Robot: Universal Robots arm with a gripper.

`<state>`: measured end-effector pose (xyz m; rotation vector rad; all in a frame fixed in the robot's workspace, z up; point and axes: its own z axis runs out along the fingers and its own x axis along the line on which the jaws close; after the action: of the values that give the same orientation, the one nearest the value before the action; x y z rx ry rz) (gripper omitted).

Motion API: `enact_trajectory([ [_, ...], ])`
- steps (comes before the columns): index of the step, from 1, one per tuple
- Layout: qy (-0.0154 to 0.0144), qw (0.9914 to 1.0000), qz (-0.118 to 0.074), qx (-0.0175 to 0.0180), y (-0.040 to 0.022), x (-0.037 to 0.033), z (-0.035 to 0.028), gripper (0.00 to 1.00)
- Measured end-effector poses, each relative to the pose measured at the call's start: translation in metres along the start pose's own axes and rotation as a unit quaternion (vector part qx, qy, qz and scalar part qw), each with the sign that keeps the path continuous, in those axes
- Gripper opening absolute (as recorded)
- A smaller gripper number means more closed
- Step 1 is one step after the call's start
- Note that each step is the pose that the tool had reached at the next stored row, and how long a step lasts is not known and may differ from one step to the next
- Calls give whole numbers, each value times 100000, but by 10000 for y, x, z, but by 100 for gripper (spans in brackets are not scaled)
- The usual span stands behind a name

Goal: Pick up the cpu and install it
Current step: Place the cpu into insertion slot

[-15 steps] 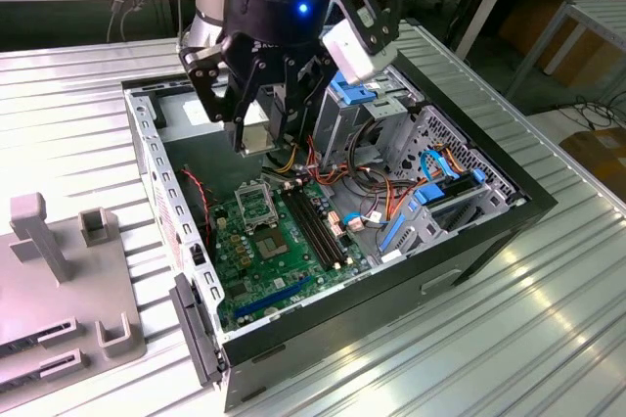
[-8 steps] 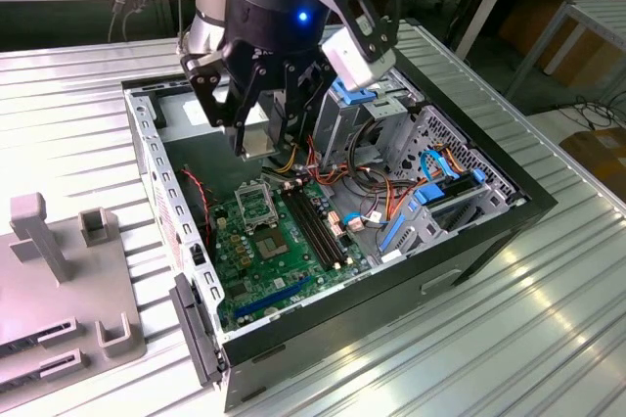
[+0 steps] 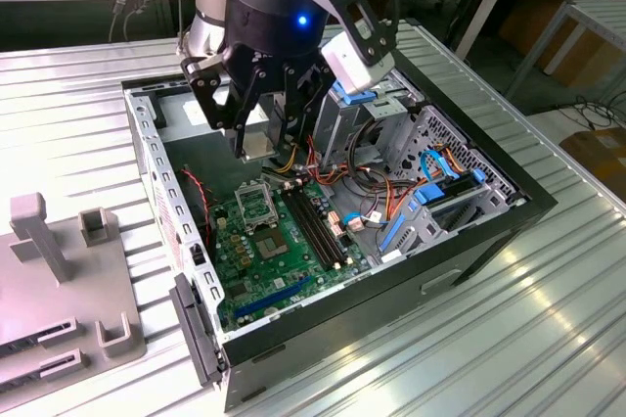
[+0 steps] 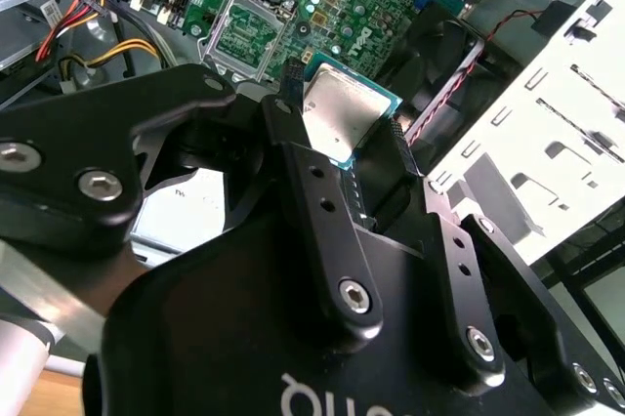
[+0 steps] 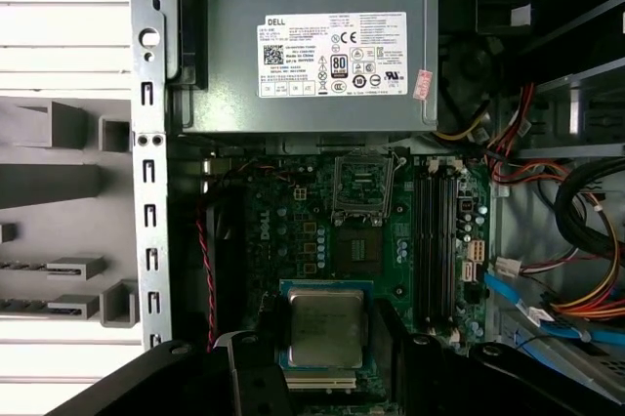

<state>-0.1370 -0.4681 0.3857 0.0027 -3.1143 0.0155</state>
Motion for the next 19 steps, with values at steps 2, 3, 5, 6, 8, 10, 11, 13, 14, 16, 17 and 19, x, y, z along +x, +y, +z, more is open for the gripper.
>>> enact_trajectory([
  [2, -1, 100000, -1, -2, 0, 0, 1, 47],
  [3, -3, 100000, 3, -2, 0, 0, 1, 47],
  [5, -2, 100000, 1, -4, 0, 0, 2, 47],
  [6, -4, 100000, 2, -4, 0, 0, 2, 47],
  [8, -12, 100000, 1, -19, 1, -1, 10, 47],
  [10, -6, 100000, 3, -7, 1, -1, 17, 47],
  [11, -4, 100000, -1, -7, 1, -1, 22, 47],
  [13, -7, 100000, 1, -8, 1, -1, 32, 47],
  [14, -4, 100000, 2, -5, 1, -1, 37, 47],
  [16, -4, 100000, 3, -5, 1, -1, 52, 47],
  [17, -6, 100000, 0, -8, 1, -2, 58, 47],
  [19, -3, 100000, 1, -3, 1, -2, 69, 47],
])
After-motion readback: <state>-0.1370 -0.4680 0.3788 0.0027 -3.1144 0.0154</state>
